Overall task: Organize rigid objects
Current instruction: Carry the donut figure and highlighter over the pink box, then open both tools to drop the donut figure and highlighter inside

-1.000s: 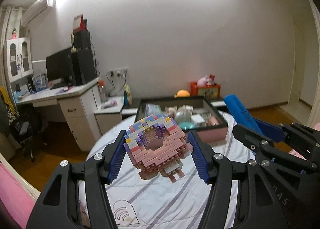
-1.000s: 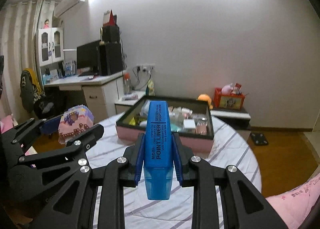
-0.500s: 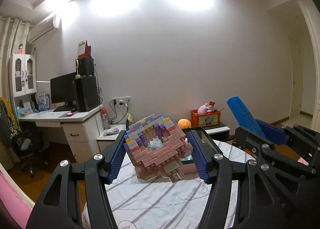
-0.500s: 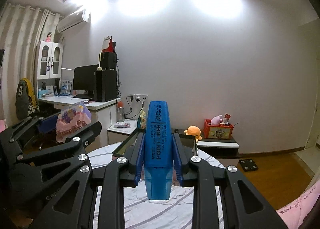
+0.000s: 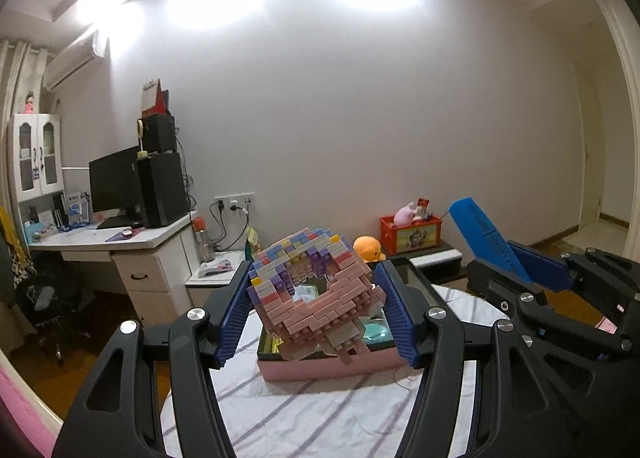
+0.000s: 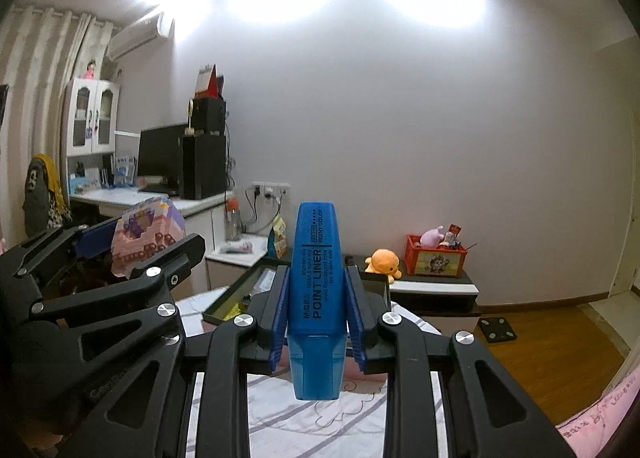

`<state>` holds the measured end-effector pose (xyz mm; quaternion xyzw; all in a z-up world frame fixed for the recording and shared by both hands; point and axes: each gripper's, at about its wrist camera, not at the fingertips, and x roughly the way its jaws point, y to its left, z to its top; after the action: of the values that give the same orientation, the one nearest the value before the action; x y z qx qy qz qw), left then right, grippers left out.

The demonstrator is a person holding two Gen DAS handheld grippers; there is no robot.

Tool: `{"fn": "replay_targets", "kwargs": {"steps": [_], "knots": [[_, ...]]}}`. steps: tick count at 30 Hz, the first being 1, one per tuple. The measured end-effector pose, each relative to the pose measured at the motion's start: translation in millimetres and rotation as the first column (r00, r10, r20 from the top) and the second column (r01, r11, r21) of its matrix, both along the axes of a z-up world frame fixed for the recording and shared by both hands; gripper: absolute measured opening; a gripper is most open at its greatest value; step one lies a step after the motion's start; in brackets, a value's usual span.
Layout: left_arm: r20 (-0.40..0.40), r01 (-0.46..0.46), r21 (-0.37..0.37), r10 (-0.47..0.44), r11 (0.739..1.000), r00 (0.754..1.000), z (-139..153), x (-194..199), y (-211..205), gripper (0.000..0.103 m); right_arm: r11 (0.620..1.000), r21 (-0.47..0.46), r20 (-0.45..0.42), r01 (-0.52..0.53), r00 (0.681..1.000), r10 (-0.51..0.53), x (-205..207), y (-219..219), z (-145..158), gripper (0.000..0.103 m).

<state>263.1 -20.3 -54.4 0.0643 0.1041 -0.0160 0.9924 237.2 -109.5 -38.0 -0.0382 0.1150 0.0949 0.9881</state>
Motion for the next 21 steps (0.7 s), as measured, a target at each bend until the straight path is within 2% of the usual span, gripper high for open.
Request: {"fn": "replay_targets", "kwargs": {"steps": [3,6,8,14,17,21], "knots": [[-0.050,0.013,0.018,-0.012,1.000,0.999,-10,38,-2,0.062,1.000,-0.001,-0.049,-0.004,0.999,0.004,32,-2,-9,0.027],[-0.146,0.037,0.006,-0.036,0.999,0.989,-25,86,2,0.062,1.000,-0.021,-0.102,0.003,0.995,-0.005,70,-2,-19,0.027],[-0.184,0.027,0.024,-0.022,0.999,0.983,-36,113,0,0.062,0.999,-0.037,-0.136,0.007,0.991,-0.012,95,-2,-28,0.027],[-0.334,0.024,0.060,-0.002,0.998,0.942,-82,192,-8,0.062,0.995,-0.094,-0.269,0.025,0.962,-0.049,170,-3,-70,0.027],[-0.387,0.024,0.078,0.008,0.997,0.922,-98,213,-13,0.063,0.992,-0.123,-0.318,0.026,0.946,-0.065,193,-4,-87,0.027],[-0.400,0.030,0.093,0.010,0.995,0.916,-107,228,-16,0.063,0.990,-0.135,-0.353,0.027,0.933,-0.074,209,-8,-102,0.027]]}}
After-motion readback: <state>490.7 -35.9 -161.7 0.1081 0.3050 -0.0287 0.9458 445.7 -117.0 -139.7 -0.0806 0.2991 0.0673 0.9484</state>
